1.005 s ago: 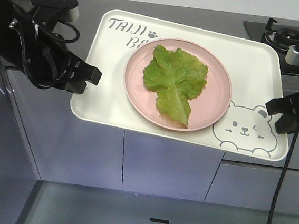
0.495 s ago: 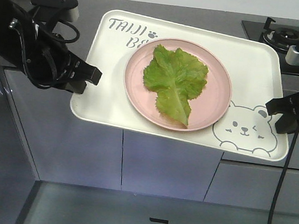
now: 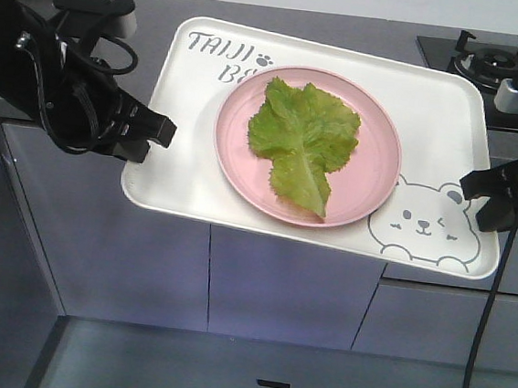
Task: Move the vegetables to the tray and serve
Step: 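Drive the base toward the stove counter carrying the tray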
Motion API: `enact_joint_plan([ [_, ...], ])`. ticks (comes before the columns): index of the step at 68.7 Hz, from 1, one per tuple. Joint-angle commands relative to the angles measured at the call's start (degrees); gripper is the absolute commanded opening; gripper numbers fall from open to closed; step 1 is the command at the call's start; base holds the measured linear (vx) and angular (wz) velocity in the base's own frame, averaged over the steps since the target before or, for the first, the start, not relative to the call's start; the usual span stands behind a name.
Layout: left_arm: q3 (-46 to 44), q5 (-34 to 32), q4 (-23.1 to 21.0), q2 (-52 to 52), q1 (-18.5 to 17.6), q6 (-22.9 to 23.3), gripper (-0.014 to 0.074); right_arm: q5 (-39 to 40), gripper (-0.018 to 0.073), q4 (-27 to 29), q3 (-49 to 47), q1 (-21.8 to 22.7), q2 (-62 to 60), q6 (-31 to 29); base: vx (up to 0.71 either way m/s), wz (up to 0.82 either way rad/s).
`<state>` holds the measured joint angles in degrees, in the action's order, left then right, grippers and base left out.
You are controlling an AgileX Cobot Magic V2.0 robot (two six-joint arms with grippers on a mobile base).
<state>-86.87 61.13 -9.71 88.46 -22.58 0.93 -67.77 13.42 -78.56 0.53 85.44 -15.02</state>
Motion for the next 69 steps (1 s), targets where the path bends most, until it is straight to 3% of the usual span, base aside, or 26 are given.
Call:
enact_joint_plan([
  [1,-1.99,-5.89,-9.27,-2.52,-1.75,-1.58,-0.0006,0.93,0.0004,8.50,-1.66,-1.02,-2.48,-2.99,0.02,-0.04],
  [69,-1.99,-5.89,-9.27,-2.52,-1.75,-1.58,-0.0006,0.93,0.0004,8.50,-1.66,-1.02,-2.48,-2.99,0.05,-0.05],
])
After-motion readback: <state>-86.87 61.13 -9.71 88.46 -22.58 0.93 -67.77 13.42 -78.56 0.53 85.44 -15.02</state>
